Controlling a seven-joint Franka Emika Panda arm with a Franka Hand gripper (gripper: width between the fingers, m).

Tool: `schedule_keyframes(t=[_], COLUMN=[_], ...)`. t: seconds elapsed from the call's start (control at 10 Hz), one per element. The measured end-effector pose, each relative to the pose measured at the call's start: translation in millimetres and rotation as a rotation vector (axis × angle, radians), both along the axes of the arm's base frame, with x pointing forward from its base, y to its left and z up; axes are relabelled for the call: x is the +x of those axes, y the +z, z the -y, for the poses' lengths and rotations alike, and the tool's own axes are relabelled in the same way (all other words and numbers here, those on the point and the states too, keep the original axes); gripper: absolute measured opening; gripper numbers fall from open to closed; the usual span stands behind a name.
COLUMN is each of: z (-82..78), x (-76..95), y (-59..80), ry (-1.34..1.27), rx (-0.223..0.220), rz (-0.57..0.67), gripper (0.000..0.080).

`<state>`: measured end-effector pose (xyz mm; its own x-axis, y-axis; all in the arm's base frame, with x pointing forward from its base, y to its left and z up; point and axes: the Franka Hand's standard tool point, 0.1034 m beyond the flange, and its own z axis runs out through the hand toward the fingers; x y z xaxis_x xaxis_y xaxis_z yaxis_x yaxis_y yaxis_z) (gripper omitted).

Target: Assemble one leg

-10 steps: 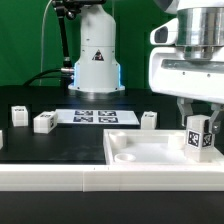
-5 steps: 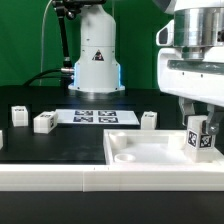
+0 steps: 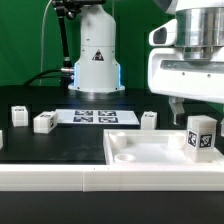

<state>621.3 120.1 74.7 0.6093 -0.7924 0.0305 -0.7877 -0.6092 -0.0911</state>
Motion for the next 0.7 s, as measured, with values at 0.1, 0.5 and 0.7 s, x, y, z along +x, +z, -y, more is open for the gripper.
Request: schedule_keyframes(t=[0.1, 0.5, 0.7], z=[0.6, -0.4, -0.3], x=[0.1, 1.2, 2.0], y=[-1.0, -2.8, -2.0], ry=[0.127, 0.46, 0.623], rx=[-0.014, -0.057, -0.072], rz=[0.005, 0.012, 0.016], gripper=[0.0648, 0.0649, 0.0649])
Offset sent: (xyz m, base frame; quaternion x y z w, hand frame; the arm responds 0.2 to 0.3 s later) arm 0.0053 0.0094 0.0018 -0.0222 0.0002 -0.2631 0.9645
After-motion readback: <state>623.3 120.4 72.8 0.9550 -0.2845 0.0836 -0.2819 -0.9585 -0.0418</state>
